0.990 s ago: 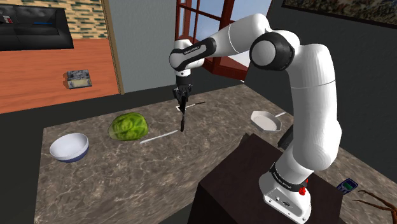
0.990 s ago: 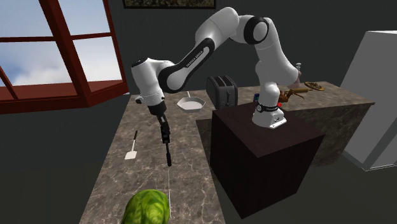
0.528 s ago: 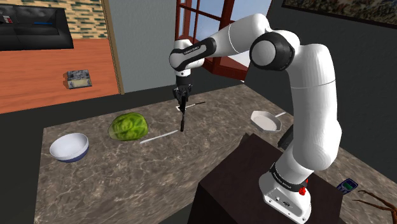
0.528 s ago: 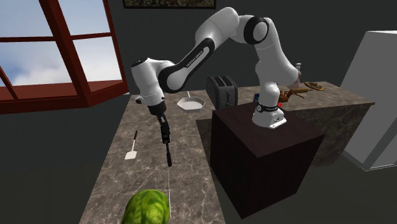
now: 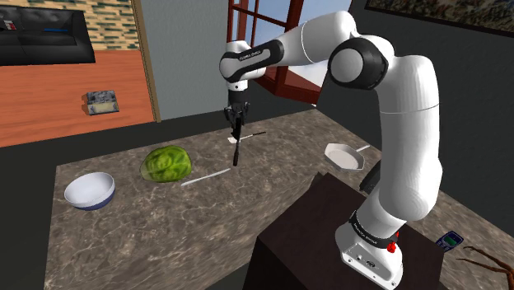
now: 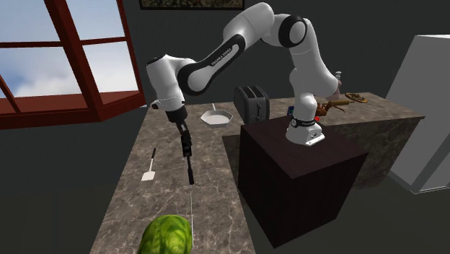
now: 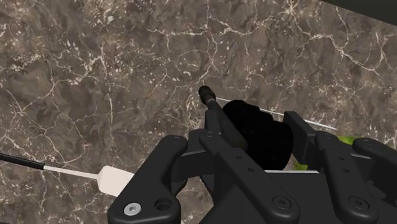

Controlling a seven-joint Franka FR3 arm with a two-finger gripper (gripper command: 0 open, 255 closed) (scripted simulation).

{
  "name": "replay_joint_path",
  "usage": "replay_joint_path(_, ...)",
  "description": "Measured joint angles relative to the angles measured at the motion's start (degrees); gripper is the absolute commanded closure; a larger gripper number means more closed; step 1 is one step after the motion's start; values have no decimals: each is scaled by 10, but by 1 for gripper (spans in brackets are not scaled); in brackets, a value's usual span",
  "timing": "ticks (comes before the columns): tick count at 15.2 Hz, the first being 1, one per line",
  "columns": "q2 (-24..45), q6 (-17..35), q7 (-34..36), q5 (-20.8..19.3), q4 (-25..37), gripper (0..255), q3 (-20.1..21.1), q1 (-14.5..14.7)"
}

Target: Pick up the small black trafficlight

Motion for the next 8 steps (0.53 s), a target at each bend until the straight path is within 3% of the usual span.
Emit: replay_joint_path(8, -25, -47, 2, -1, 22, 255, 0, 0)
